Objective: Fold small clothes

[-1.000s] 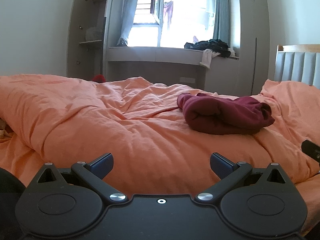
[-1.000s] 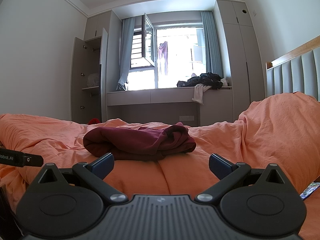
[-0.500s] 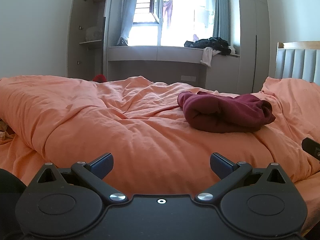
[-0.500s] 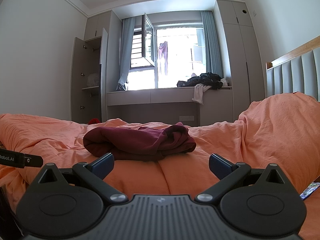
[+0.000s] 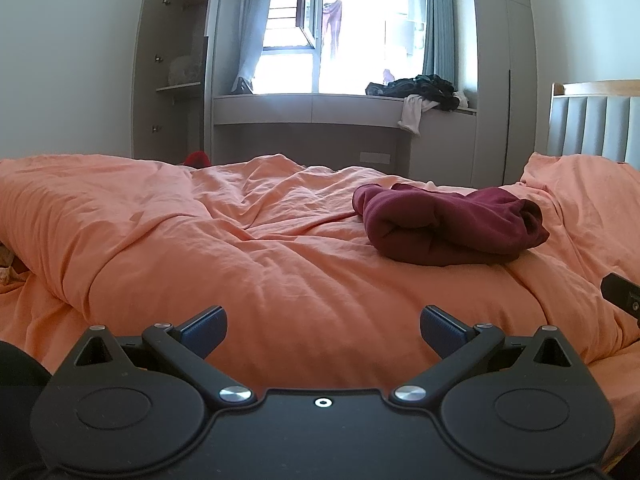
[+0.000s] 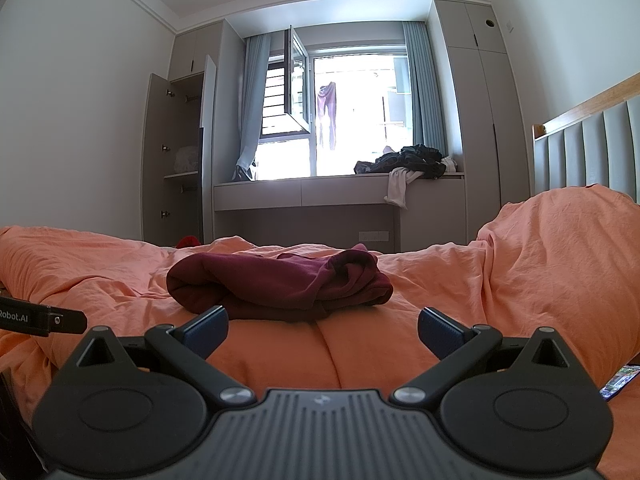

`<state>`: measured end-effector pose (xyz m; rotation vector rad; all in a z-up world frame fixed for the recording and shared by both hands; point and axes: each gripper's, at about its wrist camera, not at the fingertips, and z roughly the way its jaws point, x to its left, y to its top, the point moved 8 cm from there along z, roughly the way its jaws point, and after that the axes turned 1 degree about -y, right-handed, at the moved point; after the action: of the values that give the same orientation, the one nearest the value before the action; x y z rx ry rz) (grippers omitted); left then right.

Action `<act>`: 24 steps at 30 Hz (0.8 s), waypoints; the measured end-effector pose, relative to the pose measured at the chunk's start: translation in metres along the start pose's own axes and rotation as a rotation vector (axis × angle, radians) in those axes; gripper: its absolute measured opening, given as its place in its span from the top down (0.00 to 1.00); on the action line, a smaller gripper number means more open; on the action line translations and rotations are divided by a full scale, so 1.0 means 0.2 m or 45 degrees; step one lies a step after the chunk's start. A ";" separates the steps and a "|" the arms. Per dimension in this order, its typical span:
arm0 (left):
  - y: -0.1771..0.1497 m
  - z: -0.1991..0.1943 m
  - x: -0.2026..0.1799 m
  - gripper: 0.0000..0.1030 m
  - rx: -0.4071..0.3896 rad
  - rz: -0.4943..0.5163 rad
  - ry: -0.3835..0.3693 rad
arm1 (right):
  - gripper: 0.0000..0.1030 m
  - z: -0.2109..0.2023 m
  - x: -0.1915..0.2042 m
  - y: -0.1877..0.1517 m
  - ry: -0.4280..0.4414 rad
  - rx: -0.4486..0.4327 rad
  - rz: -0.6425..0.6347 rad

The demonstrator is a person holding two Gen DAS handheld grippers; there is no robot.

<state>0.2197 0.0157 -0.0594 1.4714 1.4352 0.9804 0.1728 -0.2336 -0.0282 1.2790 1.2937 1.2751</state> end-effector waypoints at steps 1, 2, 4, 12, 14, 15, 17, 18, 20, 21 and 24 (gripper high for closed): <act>0.00 0.00 0.00 0.00 0.000 0.002 0.000 | 0.00 0.00 0.00 0.00 0.000 0.000 0.000; 0.00 0.00 0.00 0.00 0.000 0.002 -0.001 | 0.00 0.00 0.00 0.00 0.000 0.000 -0.001; 0.00 0.00 0.00 0.00 0.001 0.001 0.000 | 0.00 0.00 0.00 0.00 0.000 -0.001 0.000; 0.00 0.00 0.00 0.00 0.001 0.005 -0.001 | 0.00 0.00 0.00 0.00 0.000 0.000 -0.001; 0.00 0.00 0.00 0.00 0.001 0.005 -0.001 | 0.00 0.00 0.00 0.00 0.000 -0.001 -0.002; 0.00 0.00 0.00 0.00 0.001 0.005 -0.001 | 0.00 0.00 0.00 0.00 0.000 -0.001 -0.002; 0.00 0.00 0.00 0.00 0.001 0.005 -0.002 | 0.00 0.00 0.00 0.00 0.000 -0.001 -0.002; 0.00 0.00 0.00 0.00 0.001 0.005 -0.001 | 0.00 0.00 0.00 0.00 0.000 -0.001 -0.003; 0.00 0.00 0.00 0.00 0.003 0.006 -0.003 | 0.00 0.00 0.00 0.00 -0.001 -0.001 -0.003; 0.00 0.00 0.00 0.00 0.003 0.007 -0.005 | 0.00 0.00 0.00 0.00 -0.001 -0.001 -0.003; -0.01 0.00 0.00 0.00 0.004 0.009 -0.006 | 0.00 0.00 0.00 0.00 -0.001 -0.001 -0.002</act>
<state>0.2193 0.0155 -0.0606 1.4813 1.4298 0.9786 0.1726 -0.2337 -0.0283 1.2774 1.2939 1.2737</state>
